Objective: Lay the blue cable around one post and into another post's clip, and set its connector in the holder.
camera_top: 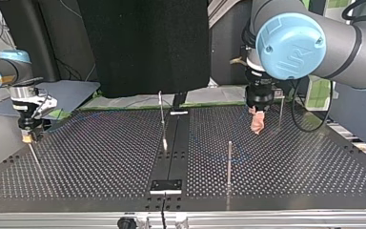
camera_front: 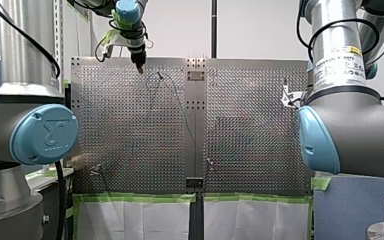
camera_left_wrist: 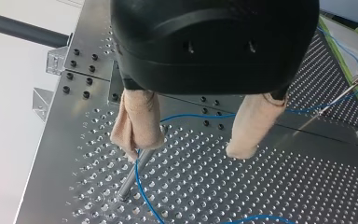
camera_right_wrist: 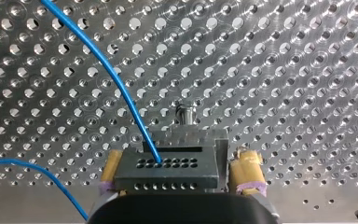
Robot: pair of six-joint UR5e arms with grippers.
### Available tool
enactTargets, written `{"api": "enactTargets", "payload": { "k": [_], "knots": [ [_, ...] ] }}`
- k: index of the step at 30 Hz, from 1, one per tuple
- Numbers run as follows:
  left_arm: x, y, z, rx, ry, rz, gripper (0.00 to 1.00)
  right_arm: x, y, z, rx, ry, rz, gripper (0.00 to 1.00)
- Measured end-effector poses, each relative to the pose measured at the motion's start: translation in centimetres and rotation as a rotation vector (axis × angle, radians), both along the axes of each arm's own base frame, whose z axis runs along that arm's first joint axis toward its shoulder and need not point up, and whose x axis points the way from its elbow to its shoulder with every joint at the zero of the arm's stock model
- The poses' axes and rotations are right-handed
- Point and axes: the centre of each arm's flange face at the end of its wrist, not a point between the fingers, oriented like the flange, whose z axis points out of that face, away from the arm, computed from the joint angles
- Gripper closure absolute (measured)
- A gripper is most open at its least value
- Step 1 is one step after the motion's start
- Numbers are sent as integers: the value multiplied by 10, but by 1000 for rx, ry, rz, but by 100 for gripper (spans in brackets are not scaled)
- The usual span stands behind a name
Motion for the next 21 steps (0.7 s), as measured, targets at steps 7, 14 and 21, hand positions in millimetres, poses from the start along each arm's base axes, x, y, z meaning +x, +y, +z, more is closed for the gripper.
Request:
{"api": "enactTargets", "payload": {
  "k": [7, 14, 21],
  "knots": [
    [1, 1, 0, 4, 0, 0, 0, 0, 0, 0, 0, 0, 0, 0],
    [1, 2, 0, 10, 0, 3, 0, 0, 0, 0, 0, 0, 0, 0],
    [2, 3, 0, 11, 1, 3, 0, 0, 0, 0, 0, 0, 0, 0]
  ]
}}
